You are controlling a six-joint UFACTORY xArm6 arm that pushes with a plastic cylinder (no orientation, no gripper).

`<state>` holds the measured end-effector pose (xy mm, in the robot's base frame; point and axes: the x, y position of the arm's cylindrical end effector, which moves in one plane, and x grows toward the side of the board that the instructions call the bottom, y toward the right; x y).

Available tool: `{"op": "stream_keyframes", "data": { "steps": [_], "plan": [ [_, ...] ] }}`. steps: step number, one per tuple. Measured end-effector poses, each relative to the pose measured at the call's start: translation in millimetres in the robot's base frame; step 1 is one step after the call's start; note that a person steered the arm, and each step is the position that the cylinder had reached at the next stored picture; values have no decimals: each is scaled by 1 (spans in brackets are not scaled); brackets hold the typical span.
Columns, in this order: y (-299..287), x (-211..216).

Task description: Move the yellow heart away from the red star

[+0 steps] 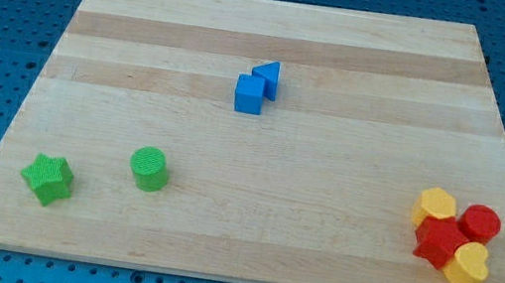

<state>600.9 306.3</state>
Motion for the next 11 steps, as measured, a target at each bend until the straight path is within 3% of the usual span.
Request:
{"op": "stream_keyframes", "data": {
  "steps": [2, 11],
  "plan": [
    [-28, 16],
    [-188, 3]
  ]
}}
